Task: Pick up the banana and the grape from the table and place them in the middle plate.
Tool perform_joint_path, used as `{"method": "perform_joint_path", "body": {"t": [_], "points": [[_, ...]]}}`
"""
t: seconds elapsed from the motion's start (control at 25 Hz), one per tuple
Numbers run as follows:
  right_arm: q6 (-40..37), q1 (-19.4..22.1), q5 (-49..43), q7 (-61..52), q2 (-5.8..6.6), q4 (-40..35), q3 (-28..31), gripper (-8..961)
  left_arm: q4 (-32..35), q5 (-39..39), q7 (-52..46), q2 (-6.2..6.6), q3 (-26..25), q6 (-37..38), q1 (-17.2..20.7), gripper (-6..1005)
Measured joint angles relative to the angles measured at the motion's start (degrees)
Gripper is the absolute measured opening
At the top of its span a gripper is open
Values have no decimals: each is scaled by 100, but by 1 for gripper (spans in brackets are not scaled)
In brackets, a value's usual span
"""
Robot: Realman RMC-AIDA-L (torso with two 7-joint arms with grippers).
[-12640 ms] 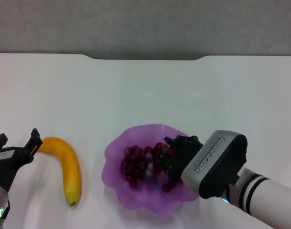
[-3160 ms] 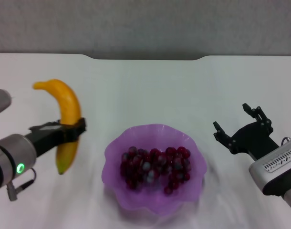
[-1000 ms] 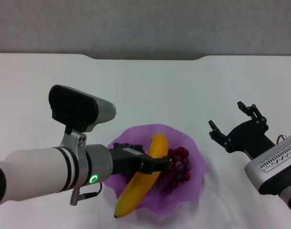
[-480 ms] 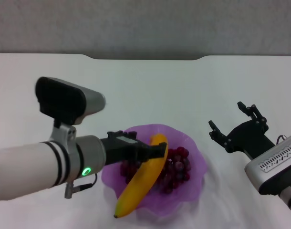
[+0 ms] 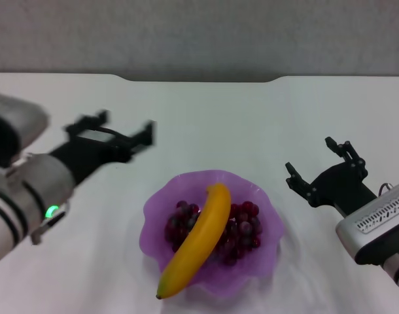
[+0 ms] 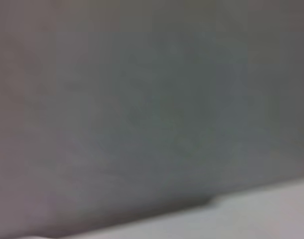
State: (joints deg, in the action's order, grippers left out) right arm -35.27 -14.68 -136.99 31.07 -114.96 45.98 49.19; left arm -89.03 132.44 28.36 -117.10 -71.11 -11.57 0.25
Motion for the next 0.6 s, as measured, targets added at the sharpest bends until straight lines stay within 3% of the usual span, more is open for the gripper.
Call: {"method": "perform_joint_path", "body": {"t": [0.12,0.16,0.2,0.24,0.32,0.44,0.6], "points": [[-5,0,11,-29,0,6,17,883,618,0,79,3,78,1357,103,899],[-11,0,16,-52,0,7,22,883,618,0,79,3,78,1357,103,899],[-26,0,20,-87,0,8,28,883,1256,11,69,8,255,2514,105,899],[-78,-8,23,-181,0,3,32,883,1306,11,67,8,271,2573,105,899],[-226,-34,25,-425,2,-33,39,884,1946,11,2,10,495,3651,29,898],[-448,-50,25,-929,17,-134,111,884,2803,-29,-346,5,668,4571,-198,898],[-593,-63,23,-1440,21,-332,229,884,3998,-62,-1576,4,692,5358,-530,897]]}}
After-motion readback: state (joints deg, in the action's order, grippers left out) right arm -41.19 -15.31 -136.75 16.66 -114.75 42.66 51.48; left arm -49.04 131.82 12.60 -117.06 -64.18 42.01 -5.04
